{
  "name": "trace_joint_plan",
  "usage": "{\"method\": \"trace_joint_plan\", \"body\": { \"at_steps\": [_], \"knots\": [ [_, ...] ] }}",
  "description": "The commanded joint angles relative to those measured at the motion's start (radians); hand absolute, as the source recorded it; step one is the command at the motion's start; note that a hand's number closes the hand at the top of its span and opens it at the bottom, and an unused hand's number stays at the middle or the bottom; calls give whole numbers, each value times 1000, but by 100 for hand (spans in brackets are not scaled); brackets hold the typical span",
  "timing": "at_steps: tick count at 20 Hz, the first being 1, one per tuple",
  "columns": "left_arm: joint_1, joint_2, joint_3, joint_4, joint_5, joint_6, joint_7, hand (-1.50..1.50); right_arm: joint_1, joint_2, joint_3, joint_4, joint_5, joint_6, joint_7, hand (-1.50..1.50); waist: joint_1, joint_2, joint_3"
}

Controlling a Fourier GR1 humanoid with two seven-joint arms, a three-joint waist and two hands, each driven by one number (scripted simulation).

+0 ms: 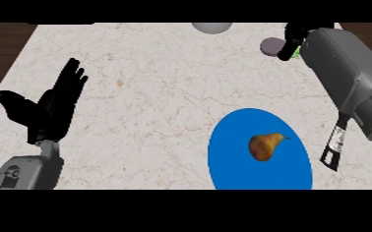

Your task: Pick the eggplant from the plate and place it in the pan

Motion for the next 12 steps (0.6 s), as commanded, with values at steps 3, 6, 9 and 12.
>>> {"method": "trace_joint_plan", "body": {
  "at_steps": [3, 6, 9, 12],
  "knots": [
    [-12, 9, 8, -10, 10, -10, 14, 0, -107, 40, 63, -15, 105, -406, 352, 150, 16, 2, 0],
    [-4, -5, 1, -3, 2, -4, 12, 0, -147, 58, 76, -20, 137, -470, 467, 150, 16, 11, 1],
    [10, -22, -16, -53, -14, 13, 29, 0, -116, 55, 73, -30, 159, -508, 517, 150, 17, 14, 2],
    [15, -7, 8, -40, -14, 7, 32, 0, -147, 20, 60, -67, 167, -472, 579, 150, 4, 10, 2]
  ]
}}
